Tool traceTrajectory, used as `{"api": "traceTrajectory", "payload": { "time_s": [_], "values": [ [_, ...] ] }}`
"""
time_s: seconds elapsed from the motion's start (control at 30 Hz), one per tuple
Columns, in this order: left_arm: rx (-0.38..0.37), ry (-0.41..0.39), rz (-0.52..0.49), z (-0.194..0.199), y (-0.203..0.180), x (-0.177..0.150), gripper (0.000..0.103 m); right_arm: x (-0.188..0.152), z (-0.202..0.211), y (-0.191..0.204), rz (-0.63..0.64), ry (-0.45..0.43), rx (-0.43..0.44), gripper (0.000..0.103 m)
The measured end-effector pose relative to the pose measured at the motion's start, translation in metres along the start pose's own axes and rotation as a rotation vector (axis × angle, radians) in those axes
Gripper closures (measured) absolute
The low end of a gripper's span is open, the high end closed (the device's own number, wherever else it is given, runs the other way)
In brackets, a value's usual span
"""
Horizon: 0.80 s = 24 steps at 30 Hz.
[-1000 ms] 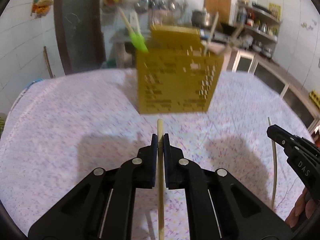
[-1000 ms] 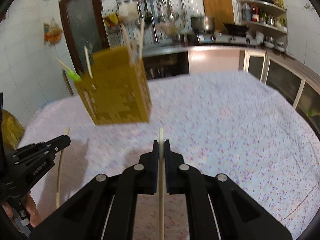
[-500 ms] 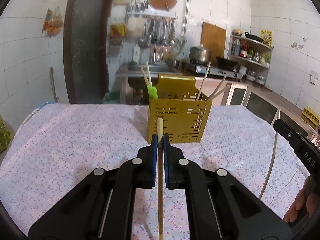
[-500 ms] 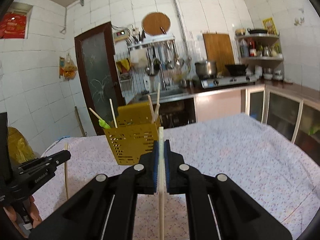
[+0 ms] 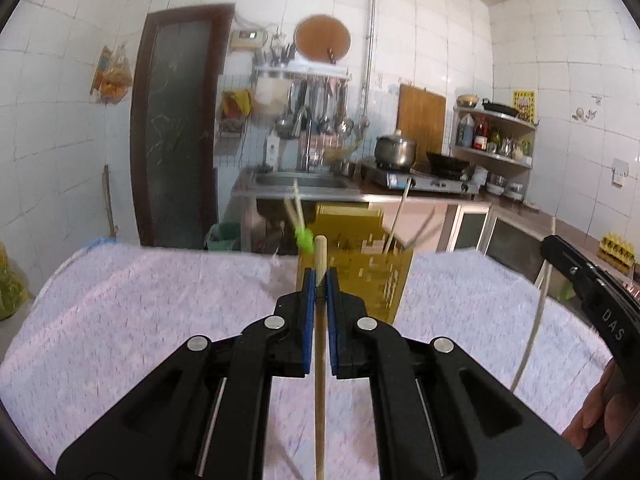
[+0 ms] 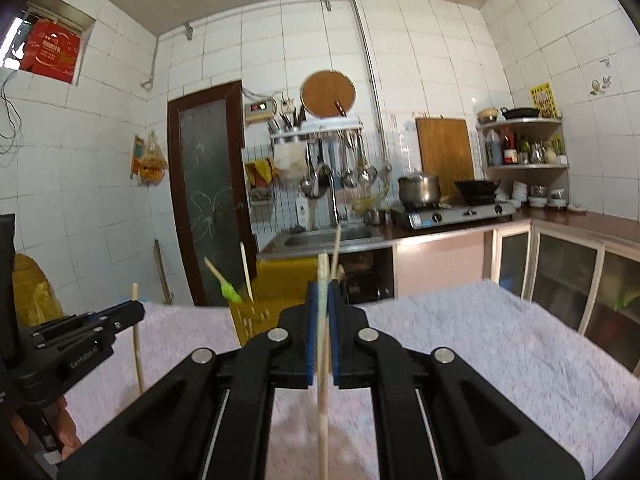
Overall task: Organize utensils
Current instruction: 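Carry both chopsticks up to the yellow holder and insert them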
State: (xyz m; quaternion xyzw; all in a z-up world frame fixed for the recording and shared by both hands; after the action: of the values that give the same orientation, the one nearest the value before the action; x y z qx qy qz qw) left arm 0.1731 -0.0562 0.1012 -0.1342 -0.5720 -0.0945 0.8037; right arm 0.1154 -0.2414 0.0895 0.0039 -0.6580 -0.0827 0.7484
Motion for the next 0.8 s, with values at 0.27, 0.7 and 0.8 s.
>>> {"api": "traceTrajectory", "payload": {
  "time_s": [0.27, 0.7, 0.8],
  "values": [
    [-0.017, -0.174, 0.033, -0.029, 0.001, 0.114, 0.099, 0.081, -0.040, 0.021, -0.021, -0.149, 0.012, 0.097],
    [0.058, -0.292, 0.002, -0.163, 0.004, 0.158, 0.099, 0.115, -0.166, 0.033, -0.061, -0.246, 0.019, 0.098],
    [0.086, -0.265, -0.006, -0.194, 0.009, 0.137, 0.099, 0.093, -0.192, 0.030, -0.073, -0.232, 0.013, 0.098]
  ]
}}
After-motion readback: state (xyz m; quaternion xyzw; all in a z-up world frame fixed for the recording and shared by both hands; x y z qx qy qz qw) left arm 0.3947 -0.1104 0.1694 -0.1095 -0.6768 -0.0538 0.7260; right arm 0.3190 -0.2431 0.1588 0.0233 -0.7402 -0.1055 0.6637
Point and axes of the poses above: each gripper's, at about its wrist camera, not at the fingertips, and z roughly against the way its jaws point, y to its left, x to its top, the point moved 2 cm from there along -z, roughly the way its jaws point, and after that the axes turned 5 degrees about -x, right-handed, at the moved point
